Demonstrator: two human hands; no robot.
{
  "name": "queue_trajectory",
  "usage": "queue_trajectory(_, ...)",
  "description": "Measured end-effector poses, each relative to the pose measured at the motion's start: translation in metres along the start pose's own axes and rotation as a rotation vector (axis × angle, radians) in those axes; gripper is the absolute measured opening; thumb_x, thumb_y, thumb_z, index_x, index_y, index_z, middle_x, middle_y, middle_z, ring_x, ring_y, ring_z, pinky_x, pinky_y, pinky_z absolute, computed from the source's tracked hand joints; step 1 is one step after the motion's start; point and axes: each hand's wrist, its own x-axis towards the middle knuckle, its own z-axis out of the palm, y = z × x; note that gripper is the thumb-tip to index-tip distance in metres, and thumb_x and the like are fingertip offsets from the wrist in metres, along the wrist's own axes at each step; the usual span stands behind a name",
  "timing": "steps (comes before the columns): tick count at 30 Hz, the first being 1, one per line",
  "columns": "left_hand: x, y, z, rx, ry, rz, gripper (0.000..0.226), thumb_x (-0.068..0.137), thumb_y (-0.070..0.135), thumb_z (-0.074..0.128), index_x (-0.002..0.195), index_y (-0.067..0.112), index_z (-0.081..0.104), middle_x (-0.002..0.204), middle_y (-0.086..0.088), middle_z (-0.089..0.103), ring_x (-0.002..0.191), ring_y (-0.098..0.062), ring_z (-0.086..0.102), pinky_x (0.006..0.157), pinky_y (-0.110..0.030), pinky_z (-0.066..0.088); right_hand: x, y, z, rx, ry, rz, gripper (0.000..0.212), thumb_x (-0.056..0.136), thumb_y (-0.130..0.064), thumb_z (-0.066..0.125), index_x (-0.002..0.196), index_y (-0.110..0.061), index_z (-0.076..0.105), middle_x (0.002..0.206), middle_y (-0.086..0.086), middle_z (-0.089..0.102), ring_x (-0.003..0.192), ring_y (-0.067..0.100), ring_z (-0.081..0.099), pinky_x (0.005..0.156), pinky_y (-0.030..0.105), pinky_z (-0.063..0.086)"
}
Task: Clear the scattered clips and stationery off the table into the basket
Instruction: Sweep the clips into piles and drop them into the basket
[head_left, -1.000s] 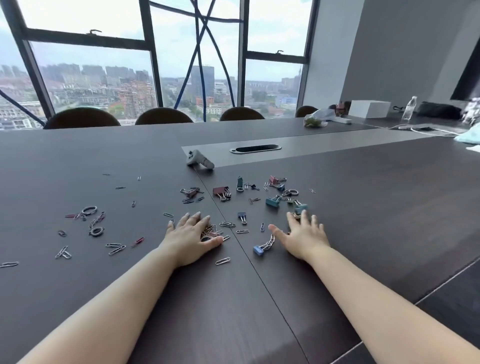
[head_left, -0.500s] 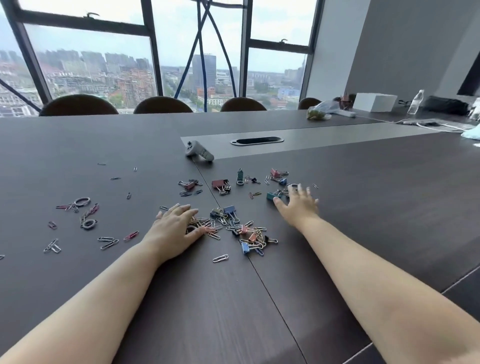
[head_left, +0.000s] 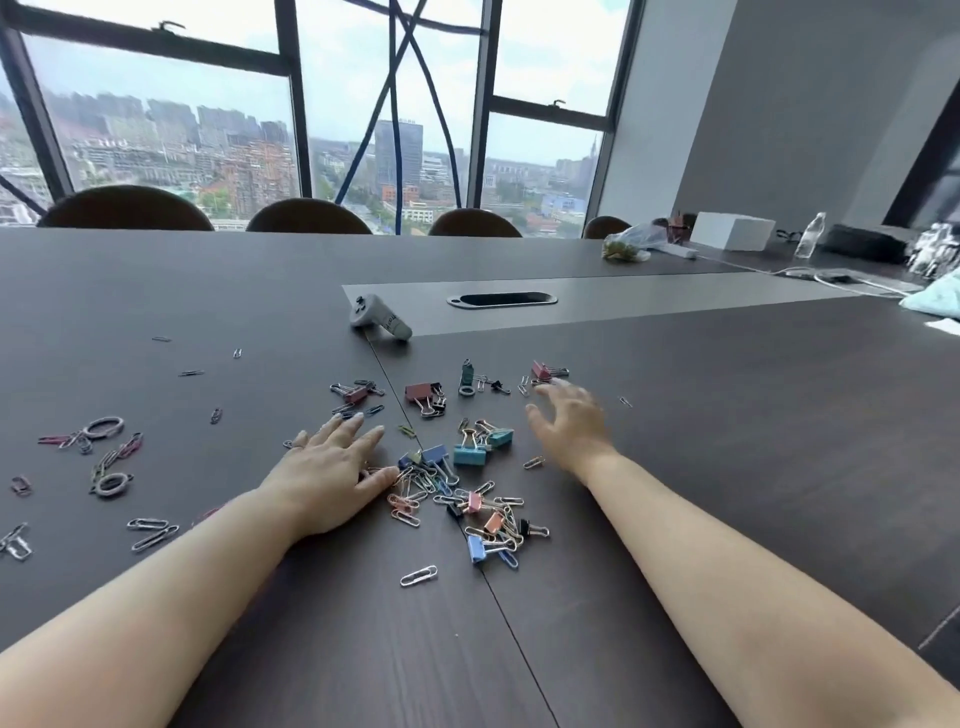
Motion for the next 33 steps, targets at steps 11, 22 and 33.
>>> queue_trajectory(11,0.019,-0.005,0.004,-0.100,0.080,-0.047,0.064,0.092,0.054,0.035,0.147,0.028,0.016,0.158,0.006,0.009,0.146,-0.011,0.003,0.118,-0.037,0.003,0.051,0.045,-0.003,-0.205,-0.291,0.253,0.071,0.093,-0.056,0.022,0.149,-0.017,0.005,0.159,0.008,0.003,0.147,0.023,0.002,0.119,0.039,0.004)
queue_trajectory(22,0.015,-0.005,0.001,-0.174,0.120,-0.013,0.058,0.093,0.048,0.041,0.144,0.026,0.028,0.154,0.007,0.023,0.143,-0.012,0.019,0.119,-0.037,0.010,0.043,0.001,0.001,0.325,-0.101,-0.058,0.031,0.095,-0.030,0.044,0.120,-0.018,0.059,0.125,0.004,0.061,0.120,0.022,0.052,0.100,0.032,0.039)
queue_trajectory(33,0.020,-0.007,0.005,-0.164,0.119,-0.068,0.058,0.094,0.048,0.037,0.146,0.028,0.022,0.156,0.008,0.014,0.145,-0.008,0.002,0.117,-0.044,0.001,0.097,-0.007,0.031,-0.124,-0.403,-0.032,0.059,0.092,-0.060,0.026,0.146,-0.035,0.020,0.159,-0.002,0.005,0.146,0.024,-0.001,0.118,0.046,0.000)
